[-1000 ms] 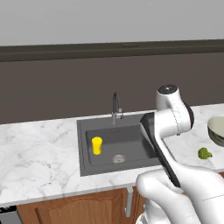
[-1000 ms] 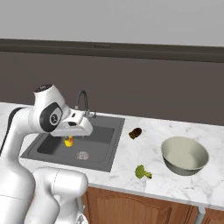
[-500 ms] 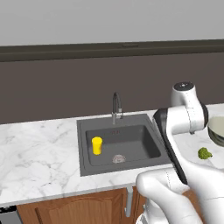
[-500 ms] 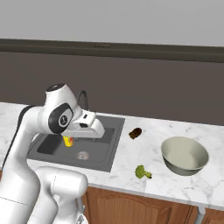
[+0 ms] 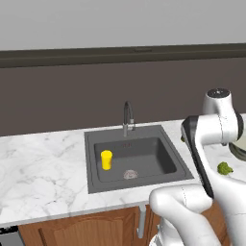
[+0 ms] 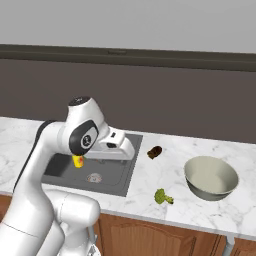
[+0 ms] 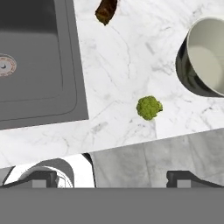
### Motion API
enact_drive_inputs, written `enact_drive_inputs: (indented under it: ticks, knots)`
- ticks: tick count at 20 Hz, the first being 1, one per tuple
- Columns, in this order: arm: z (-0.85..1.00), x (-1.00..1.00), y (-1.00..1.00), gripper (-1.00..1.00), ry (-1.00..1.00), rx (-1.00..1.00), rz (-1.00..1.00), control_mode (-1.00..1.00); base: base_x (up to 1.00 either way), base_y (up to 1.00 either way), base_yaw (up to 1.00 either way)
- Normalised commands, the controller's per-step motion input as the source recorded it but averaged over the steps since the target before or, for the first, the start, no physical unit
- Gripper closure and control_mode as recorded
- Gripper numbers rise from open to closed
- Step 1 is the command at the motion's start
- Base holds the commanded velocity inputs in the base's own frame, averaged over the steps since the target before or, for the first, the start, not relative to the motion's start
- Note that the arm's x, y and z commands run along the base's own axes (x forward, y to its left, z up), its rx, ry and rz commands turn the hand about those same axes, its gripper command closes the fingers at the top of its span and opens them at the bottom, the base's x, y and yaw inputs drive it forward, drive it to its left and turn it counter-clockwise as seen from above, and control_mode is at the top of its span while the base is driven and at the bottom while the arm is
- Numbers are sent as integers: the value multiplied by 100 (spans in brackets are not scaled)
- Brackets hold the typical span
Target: Remove the broccoli and sweet potato from the sink. Then move the bowl and cup from the counter to the sink for washing.
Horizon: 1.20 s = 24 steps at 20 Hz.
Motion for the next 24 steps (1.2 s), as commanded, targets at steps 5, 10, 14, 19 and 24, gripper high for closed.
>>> enact_drive_inputs:
  ticks: [5, 10, 14, 19, 24]
  knots:
    - [0, 0, -42, -100, 7, 0, 0, -100, 0, 0, 0]
    - [0, 0, -43, -100, 6, 1, 0, -100, 0, 0, 0]
    - [0, 1, -42, -100, 7, 4, 0, -100, 0, 0, 0]
    - [0, 15, -31, -100, 7, 5, 0, -100, 0, 0, 0]
    - [0, 16, -28, -100, 1, 7, 0, -100, 0, 0, 0]
